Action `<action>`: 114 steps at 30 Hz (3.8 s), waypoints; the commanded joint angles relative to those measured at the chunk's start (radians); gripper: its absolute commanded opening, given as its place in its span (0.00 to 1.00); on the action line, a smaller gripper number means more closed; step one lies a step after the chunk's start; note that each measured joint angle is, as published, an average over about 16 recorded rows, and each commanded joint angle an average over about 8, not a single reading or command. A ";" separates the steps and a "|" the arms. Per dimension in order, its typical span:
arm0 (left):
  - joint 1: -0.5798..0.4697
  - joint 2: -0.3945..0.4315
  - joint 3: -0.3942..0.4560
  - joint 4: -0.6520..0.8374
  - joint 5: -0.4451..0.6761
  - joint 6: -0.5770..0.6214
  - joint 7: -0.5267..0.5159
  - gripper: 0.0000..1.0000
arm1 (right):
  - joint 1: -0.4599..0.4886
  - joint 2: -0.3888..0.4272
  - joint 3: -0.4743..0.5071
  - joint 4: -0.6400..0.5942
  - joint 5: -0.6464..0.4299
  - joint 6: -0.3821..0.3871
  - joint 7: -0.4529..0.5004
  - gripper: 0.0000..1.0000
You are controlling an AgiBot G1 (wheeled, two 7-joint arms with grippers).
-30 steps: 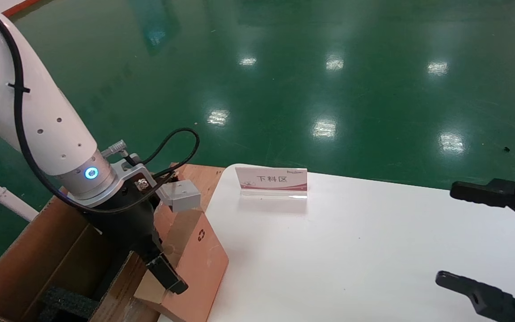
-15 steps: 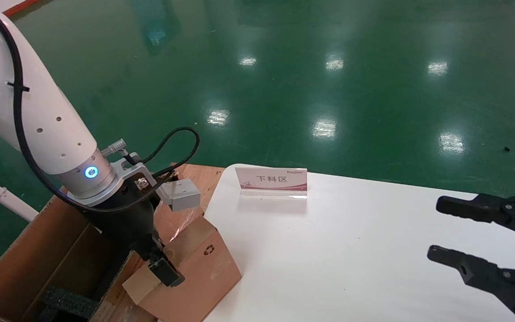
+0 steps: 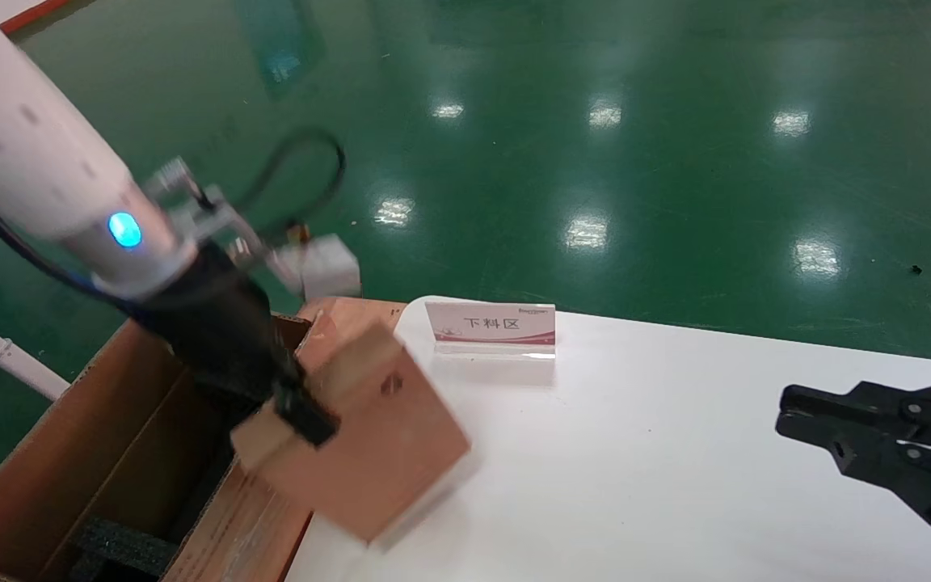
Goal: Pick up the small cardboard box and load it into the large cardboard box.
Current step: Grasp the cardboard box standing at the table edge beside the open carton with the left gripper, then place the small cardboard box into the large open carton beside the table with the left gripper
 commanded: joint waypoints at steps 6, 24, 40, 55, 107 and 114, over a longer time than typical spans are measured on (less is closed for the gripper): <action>-0.174 0.008 -0.045 0.062 0.036 0.061 0.004 0.00 | 0.000 0.000 0.000 0.000 0.000 0.000 0.000 0.00; -0.400 0.001 0.336 0.155 0.104 0.129 0.044 0.00 | 0.000 0.001 -0.001 0.000 0.001 0.000 -0.001 0.00; -0.333 -0.119 0.500 0.107 0.112 0.041 0.008 0.00 | 0.001 0.001 -0.002 0.000 0.002 0.001 -0.001 0.64; -0.223 -0.146 0.533 0.135 0.149 -0.062 -0.046 0.00 | 0.001 0.001 -0.003 0.000 0.002 0.001 -0.002 1.00; 0.223 -0.031 0.527 0.537 0.090 -0.274 0.012 0.67 | 0.001 0.002 -0.006 0.000 0.004 0.002 -0.003 1.00; 0.234 -0.030 0.523 0.546 0.081 -0.276 0.018 1.00 | 0.001 0.003 -0.006 -0.001 0.004 0.003 -0.003 1.00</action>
